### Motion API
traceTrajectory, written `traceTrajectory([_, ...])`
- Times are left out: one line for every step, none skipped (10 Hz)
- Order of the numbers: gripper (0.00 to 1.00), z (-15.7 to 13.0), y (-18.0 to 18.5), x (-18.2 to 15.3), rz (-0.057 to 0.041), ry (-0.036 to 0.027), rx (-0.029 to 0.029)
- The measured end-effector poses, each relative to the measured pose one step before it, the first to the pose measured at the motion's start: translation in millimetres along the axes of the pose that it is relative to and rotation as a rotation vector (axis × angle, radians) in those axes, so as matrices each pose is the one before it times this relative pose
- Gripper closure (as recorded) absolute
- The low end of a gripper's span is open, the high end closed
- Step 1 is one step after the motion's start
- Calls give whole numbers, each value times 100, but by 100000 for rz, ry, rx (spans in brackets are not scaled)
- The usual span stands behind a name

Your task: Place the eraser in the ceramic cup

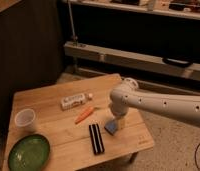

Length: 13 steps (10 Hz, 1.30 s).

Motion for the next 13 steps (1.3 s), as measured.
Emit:
traceTrajectory([20, 29, 13, -6, -6, -20, -47])
traceTrajectory([20, -2, 9, -2, 6, -3, -14])
traceTrajectory([20, -5, -6, 3, 1, 5, 18])
traceTrajectory([20, 10, 7, 3, 10, 5, -22])
traceTrajectory([20, -12, -11, -3, 15, -4, 29])
traceTrajectory([20, 2, 3, 0, -1, 3, -7])
traceTrajectory([20, 4, 1, 0, -4, -3, -2])
traceTrajectory([20, -3, -29, -24, -21, -44, 74])
traceTrajectory([20, 85, -248, -410, -1869, -1300, 1577])
traceTrajectory([20, 81, -284, -736, -5395, -3079, 3288])
traceTrajectory([20, 154, -414, -601, -7572, -3074, 3015])
traceTrajectory([20, 258, -708, -1320, -12376, -4953, 3387])
traceTrajectory([20, 194, -581, -1283, -12637, -4599, 2672])
